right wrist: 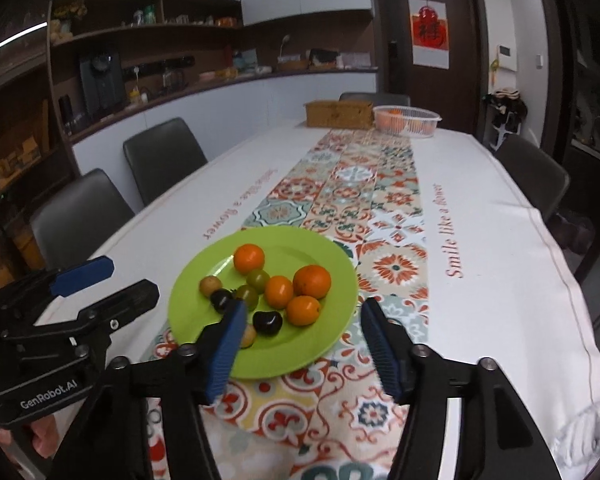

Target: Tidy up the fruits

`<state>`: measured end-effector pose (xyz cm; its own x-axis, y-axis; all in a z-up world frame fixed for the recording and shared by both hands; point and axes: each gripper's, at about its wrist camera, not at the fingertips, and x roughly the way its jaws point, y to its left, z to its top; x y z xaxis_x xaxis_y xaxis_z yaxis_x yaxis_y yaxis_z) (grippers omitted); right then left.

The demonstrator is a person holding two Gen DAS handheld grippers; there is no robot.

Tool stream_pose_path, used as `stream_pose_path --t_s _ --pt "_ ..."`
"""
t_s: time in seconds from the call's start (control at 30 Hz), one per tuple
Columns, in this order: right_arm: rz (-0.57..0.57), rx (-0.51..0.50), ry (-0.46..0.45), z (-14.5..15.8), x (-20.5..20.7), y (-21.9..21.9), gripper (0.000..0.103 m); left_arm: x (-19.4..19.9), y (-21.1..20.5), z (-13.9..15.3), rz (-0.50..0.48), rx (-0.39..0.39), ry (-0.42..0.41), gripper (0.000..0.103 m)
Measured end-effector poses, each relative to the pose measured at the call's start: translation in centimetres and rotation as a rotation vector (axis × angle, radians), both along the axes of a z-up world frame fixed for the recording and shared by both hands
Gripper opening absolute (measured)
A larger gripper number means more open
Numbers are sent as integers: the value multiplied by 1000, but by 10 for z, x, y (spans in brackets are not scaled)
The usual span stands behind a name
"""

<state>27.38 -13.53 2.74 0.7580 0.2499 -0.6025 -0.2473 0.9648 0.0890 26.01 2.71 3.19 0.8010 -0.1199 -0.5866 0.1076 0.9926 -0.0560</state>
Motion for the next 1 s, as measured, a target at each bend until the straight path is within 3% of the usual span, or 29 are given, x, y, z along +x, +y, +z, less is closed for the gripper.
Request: stream_pose_path --t_s 0.13,0.4,1.0 --pt "-37 -9 -49 18 -30 -9 72 -24 2 13 22 -16 -23 76" --pt "-77 -15 -97 39 -83 -24 75 -77 -11 26 29 43 -93 89" --pt "-96 -34 -160 56 -168 -36 81 -167 -21 52 51 84 -191 99"
